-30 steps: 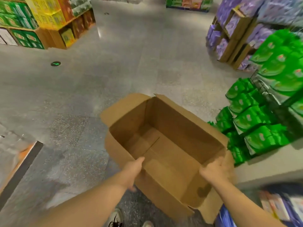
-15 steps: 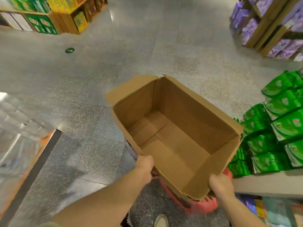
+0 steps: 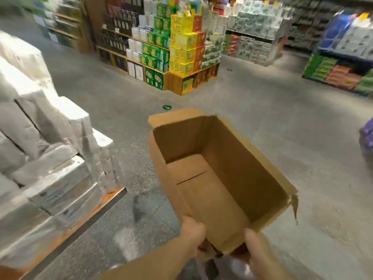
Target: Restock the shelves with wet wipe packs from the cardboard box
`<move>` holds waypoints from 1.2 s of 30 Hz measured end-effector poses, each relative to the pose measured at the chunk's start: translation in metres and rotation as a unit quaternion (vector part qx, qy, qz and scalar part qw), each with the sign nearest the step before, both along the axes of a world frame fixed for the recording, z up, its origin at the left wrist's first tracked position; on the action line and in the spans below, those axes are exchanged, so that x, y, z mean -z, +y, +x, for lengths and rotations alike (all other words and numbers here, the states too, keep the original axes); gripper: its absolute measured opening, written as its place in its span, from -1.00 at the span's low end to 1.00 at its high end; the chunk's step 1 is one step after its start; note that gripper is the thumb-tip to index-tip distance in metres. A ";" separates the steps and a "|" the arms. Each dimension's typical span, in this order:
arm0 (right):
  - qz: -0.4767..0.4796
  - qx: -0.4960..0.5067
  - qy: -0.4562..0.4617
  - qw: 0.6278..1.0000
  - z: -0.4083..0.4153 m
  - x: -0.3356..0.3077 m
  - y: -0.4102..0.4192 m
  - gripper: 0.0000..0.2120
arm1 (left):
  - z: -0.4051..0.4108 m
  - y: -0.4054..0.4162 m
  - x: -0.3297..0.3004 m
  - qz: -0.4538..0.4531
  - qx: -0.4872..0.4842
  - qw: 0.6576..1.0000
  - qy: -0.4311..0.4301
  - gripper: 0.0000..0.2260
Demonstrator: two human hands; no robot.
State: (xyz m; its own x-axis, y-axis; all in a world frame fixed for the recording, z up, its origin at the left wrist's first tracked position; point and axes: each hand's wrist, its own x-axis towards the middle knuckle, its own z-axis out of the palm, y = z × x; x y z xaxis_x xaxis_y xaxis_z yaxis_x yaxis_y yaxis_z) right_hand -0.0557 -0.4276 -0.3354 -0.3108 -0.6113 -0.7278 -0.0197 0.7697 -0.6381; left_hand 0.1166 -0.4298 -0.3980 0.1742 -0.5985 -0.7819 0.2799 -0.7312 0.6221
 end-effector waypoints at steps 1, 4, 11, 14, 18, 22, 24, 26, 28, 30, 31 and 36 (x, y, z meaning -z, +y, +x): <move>0.003 -0.014 -0.014 1.000 0.019 -0.009 -0.015 -0.79 | 0.022 -0.012 -0.014 -0.017 0.008 1.000 -0.025 -0.54; 0.032 -0.053 -0.050 0.997 0.072 -0.029 -0.062 -0.71 | 0.084 -0.043 -0.039 -0.035 0.008 0.998 -0.042 -0.58; 0.026 -0.079 -0.098 0.992 0.171 -0.051 -0.158 -0.78 | 0.190 -0.103 -0.078 -0.057 0.013 0.997 -0.048 -0.40; 0.018 -0.089 -0.123 0.988 0.199 -0.041 -0.199 -0.82 | 0.216 -0.141 -0.079 -0.040 -0.015 0.999 -0.022 -0.16; 0.017 -0.091 -0.130 0.987 0.236 -0.020 -0.271 -0.79 | 0.250 -0.204 -0.059 -0.027 -0.076 0.997 -0.007 -0.22; 0.028 -0.107 -0.145 0.983 0.274 -0.004 -0.357 -0.79 | 0.281 -0.281 -0.047 0.001 -0.113 0.994 0.004 -0.23; 0.050 -0.117 -0.141 0.982 0.289 0.003 -0.401 -0.78 | 0.295 -0.322 -0.036 0.032 -0.120 0.992 -0.003 -0.18; 0.065 -0.136 -0.139 0.979 0.306 0.012 -0.442 -0.79 | 0.311 -0.359 -0.019 0.064 -0.118 0.990 -0.029 -0.21; 0.070 -0.145 -0.141 0.977 0.325 0.022 -0.473 -0.80 | 0.326 -0.387 -0.010 0.075 -0.113 0.990 -0.042 -0.36; 0.064 -0.149 -0.141 0.977 0.343 0.035 -0.496 -0.84 | 0.338 -0.407 -0.005 0.073 -0.116 0.989 -0.047 -0.61; 0.062 -0.149 -0.139 0.977 0.352 0.044 -0.506 -0.85 | 0.347 -0.418 0.004 0.080 -0.114 0.989 -0.045 -0.70; 0.082 -0.139 -0.130 0.978 0.395 0.130 -0.560 -0.85 | 0.391 -0.466 0.087 0.108 -0.205 0.972 0.044 -0.68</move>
